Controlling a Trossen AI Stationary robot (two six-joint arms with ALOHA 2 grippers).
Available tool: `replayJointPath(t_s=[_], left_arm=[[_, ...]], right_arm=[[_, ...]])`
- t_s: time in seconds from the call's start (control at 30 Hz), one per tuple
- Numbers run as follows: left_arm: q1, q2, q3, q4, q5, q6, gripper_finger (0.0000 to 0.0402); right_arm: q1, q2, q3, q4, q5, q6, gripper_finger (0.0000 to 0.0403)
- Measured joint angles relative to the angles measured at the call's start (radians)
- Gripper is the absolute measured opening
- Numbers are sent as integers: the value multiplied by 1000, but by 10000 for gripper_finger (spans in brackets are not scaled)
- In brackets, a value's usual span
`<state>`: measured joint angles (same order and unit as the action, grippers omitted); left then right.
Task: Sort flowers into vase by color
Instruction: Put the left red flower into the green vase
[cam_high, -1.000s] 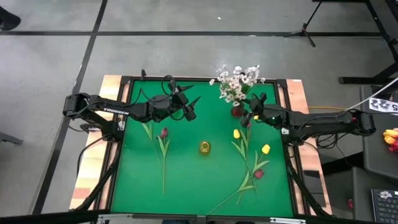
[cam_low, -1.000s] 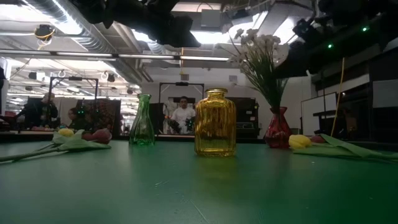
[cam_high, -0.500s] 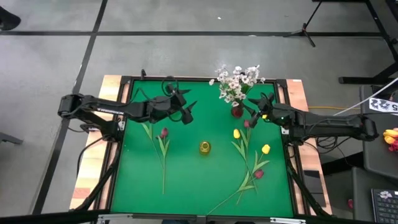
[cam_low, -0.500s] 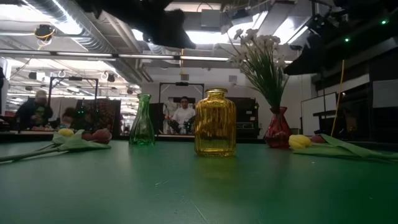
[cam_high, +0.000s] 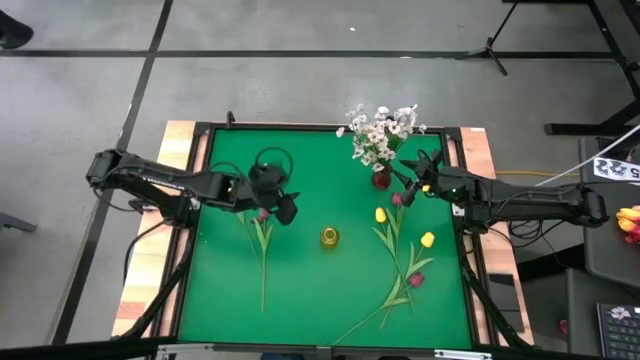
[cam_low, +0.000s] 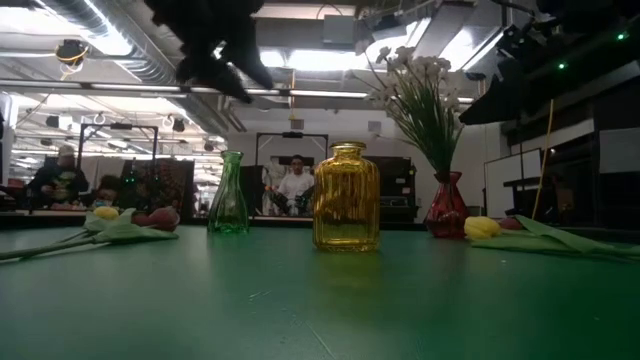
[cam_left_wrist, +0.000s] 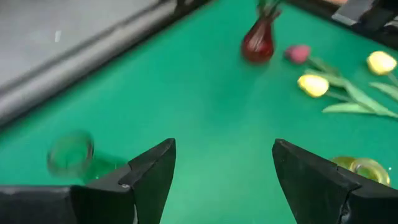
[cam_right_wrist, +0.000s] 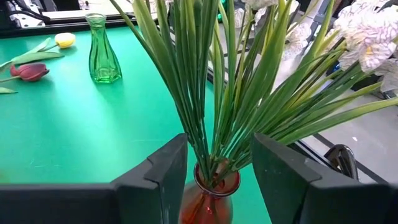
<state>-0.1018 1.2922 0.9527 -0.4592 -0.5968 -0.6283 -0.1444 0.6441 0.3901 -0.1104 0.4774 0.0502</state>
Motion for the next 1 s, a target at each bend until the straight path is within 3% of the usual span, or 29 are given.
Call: replayJointPath(t_s=[0.3,0.47,0.83,1.0], left_arm=[[-50,5,0,-293,60,-469,265],[-101,45,0,-377,87,-685,265],[-129,197,0,-365,235,-890,265],[-155,243,0,-366,251,-974,265]], right_arm=[[0,0,0,-8,0,-1,177],[0,0,0,-25,0,-2,177],[0,2,0,-28,-11,-2,177],[0,2,0,-28,-30,-3,177]])
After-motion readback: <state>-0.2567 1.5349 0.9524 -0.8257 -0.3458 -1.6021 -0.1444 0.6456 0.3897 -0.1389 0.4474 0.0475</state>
